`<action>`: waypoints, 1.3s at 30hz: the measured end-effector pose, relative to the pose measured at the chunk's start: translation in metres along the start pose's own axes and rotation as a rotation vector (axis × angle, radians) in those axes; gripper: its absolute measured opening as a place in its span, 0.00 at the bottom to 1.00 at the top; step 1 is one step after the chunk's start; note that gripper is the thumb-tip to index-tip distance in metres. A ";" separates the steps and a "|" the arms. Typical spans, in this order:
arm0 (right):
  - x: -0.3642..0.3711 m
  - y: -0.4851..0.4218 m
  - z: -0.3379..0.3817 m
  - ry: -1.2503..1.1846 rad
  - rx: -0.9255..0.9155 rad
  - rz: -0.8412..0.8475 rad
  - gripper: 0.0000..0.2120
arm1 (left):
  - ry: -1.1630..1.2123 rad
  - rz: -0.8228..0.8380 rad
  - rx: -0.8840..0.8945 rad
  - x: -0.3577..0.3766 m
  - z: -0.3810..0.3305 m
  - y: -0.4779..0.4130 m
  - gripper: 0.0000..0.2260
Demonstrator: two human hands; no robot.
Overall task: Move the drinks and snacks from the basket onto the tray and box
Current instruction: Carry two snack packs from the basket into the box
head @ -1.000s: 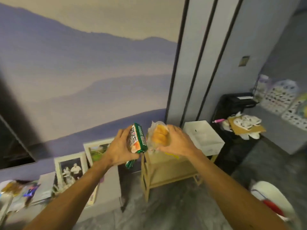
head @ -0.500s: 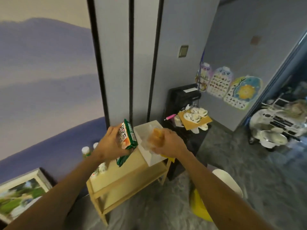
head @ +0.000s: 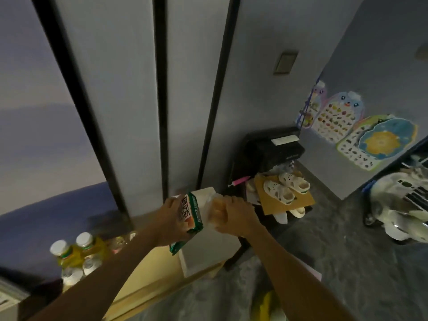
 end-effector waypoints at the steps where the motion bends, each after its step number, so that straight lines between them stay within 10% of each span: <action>1: 0.009 -0.017 -0.004 0.021 -0.029 0.008 0.44 | 0.017 0.002 -0.026 0.012 0.005 -0.010 0.61; 13: 0.117 -0.162 0.015 0.265 -0.440 0.066 0.46 | -0.165 -0.007 -0.241 0.092 0.089 -0.116 0.66; 39: 0.143 -0.182 0.042 0.127 -0.505 -0.016 0.49 | -0.350 -0.231 -0.353 0.093 0.107 -0.112 0.54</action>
Point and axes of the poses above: each hand's wrist, its own y-axis away from the middle knuckle, its own x-axis out of the palm, z = x × y, the point moved 10 cm from there along -y, towards the middle knuckle, and after that the axes turned 12 degrees about y, right-handed, at the moved point
